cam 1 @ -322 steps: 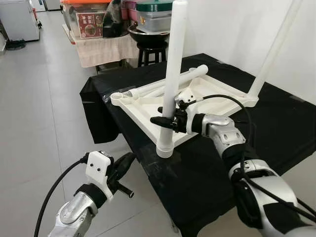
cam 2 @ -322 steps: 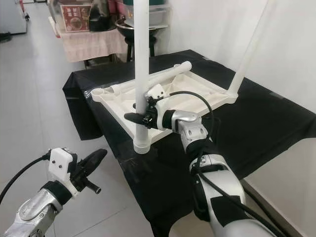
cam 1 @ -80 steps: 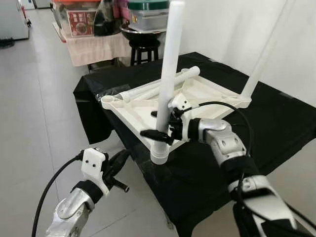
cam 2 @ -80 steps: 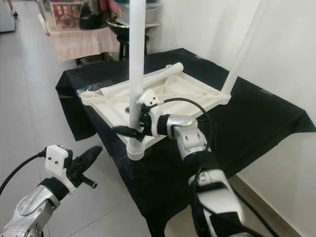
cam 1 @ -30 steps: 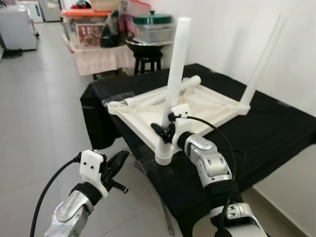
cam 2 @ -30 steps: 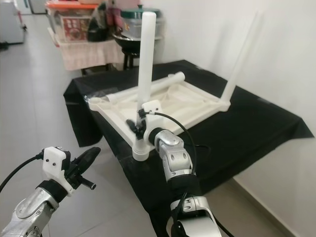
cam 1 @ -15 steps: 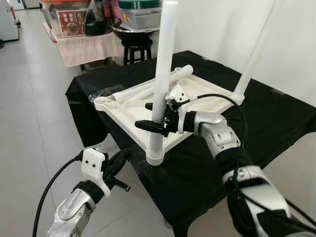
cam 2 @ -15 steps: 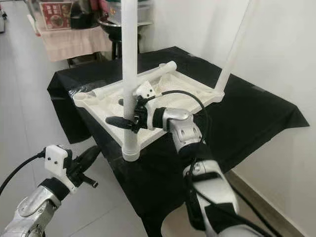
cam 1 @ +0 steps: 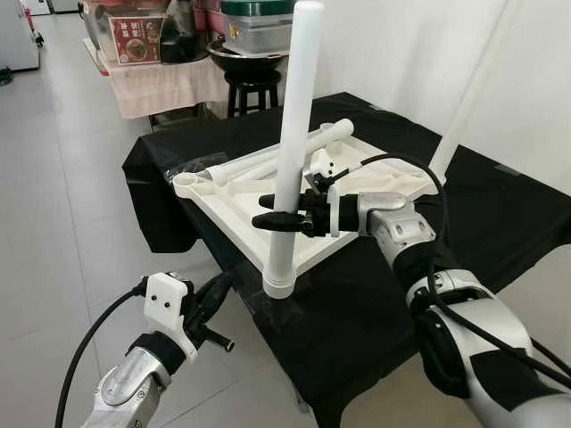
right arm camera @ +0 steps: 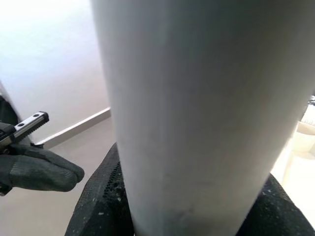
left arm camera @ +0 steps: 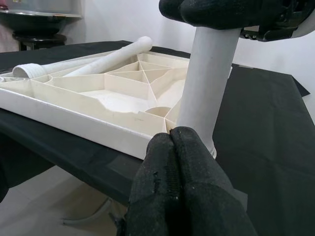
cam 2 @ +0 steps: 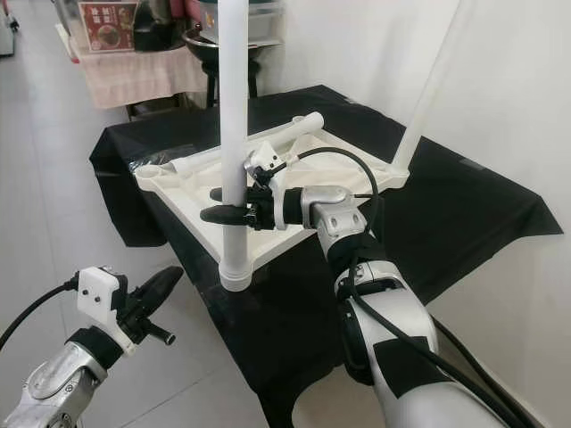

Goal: Building children table

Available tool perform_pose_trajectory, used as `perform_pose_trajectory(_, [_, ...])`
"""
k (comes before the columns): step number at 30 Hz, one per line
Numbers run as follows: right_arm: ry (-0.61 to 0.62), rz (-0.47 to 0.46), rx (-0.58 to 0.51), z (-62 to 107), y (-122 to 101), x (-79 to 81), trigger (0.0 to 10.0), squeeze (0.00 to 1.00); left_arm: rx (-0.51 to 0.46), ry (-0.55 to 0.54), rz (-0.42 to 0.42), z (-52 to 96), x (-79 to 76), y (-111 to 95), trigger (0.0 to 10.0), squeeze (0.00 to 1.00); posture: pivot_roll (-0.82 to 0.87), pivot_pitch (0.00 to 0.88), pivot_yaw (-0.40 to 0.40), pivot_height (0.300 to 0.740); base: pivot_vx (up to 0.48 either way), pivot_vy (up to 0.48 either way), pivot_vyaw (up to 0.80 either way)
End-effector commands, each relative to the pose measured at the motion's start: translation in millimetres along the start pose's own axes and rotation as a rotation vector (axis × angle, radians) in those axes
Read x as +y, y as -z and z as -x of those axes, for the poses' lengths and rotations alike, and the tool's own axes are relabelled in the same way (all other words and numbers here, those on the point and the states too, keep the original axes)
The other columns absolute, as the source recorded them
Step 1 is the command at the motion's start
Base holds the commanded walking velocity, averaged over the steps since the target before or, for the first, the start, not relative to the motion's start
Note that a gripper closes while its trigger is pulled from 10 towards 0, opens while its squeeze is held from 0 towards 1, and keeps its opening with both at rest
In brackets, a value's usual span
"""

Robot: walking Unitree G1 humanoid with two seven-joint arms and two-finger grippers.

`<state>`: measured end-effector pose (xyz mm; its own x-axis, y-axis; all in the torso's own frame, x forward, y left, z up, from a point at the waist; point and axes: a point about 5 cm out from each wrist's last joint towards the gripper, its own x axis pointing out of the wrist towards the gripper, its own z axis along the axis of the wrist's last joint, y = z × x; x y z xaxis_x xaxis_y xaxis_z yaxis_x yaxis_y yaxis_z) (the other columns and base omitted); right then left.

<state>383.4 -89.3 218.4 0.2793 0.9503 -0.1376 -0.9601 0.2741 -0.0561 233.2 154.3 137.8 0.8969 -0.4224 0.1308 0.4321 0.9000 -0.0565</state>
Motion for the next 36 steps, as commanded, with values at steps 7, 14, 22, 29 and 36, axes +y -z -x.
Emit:
perform_pose_trajectory(7, [0.57,-0.277,0.104,-5.0,60,-1.9,0.0,0.0,0.007,0.001,0.013,-0.6,0.4,1,10.0,0.0,0.06,0.0,-0.081,0.74,0.0,0.0,0.0])
perform_pose_trajectory(14, [0.901,-0.417,0.054,3.9,83,34.7,0.0,0.0,0.012,0.001,0.003,-4.4,7.7,2,10.0,0.0,0.01,0.0,-0.039,0.74,0.0,0.0,0.0])
perform_pose_trajectory(22, [0.9,-0.35,0.068,-2.4,64,24.1,0.0,0.0,0.008,-0.012,0.0,-5.8,9.7,2,10.0,0.0,0.03,0.0,-0.057,0.74,0.0,0.0,0.0])
perform_pose_trajectory(29, [0.814,-0.213,0.089,-3.1,43,23.1,10.0,0.14,0.009,-0.003,0.003,-5.7,8.4,2,10.0,0.0,0.04,0.0,-0.054,0.74,0.0,0.0,0.0])
perform_pose_trajectory(36, [0.482,-0.093,-0.045,-7.1,11,14.9,10.0,1.0,0.007,0.001,0.005,-6.4,6.9,2,10.0,0.0,0.05,0.0,-0.06,0.74,0.0,0.0,0.0])
